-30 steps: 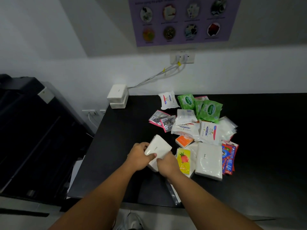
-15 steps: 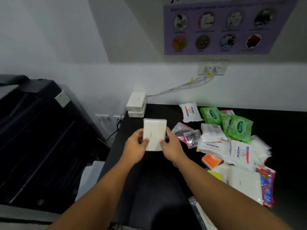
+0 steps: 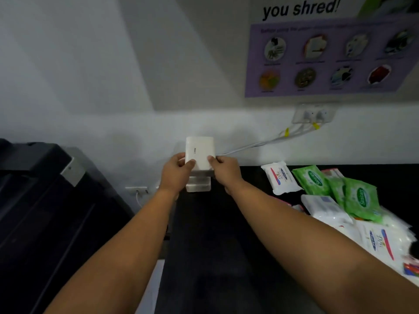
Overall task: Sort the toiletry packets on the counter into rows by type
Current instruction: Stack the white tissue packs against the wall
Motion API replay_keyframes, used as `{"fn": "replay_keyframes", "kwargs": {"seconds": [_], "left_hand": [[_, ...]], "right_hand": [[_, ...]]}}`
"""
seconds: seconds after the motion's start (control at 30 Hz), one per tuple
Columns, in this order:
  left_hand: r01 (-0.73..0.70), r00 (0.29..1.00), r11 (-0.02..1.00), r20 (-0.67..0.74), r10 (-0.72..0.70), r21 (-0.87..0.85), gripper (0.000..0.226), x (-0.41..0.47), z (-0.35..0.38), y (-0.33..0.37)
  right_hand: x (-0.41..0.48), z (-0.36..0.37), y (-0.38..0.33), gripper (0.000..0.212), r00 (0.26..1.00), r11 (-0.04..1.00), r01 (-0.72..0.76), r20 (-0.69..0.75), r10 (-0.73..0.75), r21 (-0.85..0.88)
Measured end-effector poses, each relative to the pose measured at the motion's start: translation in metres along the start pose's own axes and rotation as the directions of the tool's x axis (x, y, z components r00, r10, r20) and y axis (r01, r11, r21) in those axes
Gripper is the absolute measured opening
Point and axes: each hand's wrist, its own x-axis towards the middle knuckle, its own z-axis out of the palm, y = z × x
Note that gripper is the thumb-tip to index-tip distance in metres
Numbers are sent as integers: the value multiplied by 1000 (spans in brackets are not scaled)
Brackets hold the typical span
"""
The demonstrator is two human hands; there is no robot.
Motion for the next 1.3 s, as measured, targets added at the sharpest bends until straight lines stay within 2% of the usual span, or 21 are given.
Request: {"fn": "replay_keyframes", "kwargs": {"seconds": [0.07, 0.2, 0.4, 0.6, 0.8, 0.9, 0.97, 1.07, 1.17, 1.3], "left_hand": [[-5, 1000, 1000, 26, 4, 24, 32, 19, -3, -2], [53, 998, 997, 40, -55, 47, 31, 48, -2, -10], [100, 992, 972, 52, -114, 213, 35, 63, 3, -26], [222, 968, 970, 96, -231, 95, 35, 64, 6, -29], [182, 966, 967, 151, -210, 178, 32, 69, 8, -29], [168, 972, 953, 120, -204, 254, 38, 68, 9, -24], [161, 982, 940, 49, -184, 301, 51, 63, 8, -17], [100, 995, 946, -38, -93, 308, 55, 50, 7, -2], [-21, 993, 962, -103, 50, 271, 51, 30, 10, 18], [-214, 967, 945, -82, 241, 246, 39, -4, 29, 42]], "right_hand": [[16, 8, -4, 36, 1000, 1000, -19, -7, 19, -19], [40, 18, -3, 39, 994, 993, -72, 73, 79, -94], [52, 22, 6, 38, 983, 970, -87, 140, 122, -228], [55, 30, 12, 40, 930, 955, -290, 214, 297, -68], [54, 37, 12, 42, 939, 954, -292, 170, 299, -65], [49, 28, 14, 47, 958, 965, -230, 145, 247, -122], [45, 21, 15, 55, 974, 970, -193, 93, 208, -150], [37, 7, 16, 60, 986, 975, -148, 53, 159, -168], [27, -10, 15, 43, 994, 977, -75, 67, 90, -200], [-4, -43, 16, 40, 999, 983, -24, 34, 30, -182]]}}
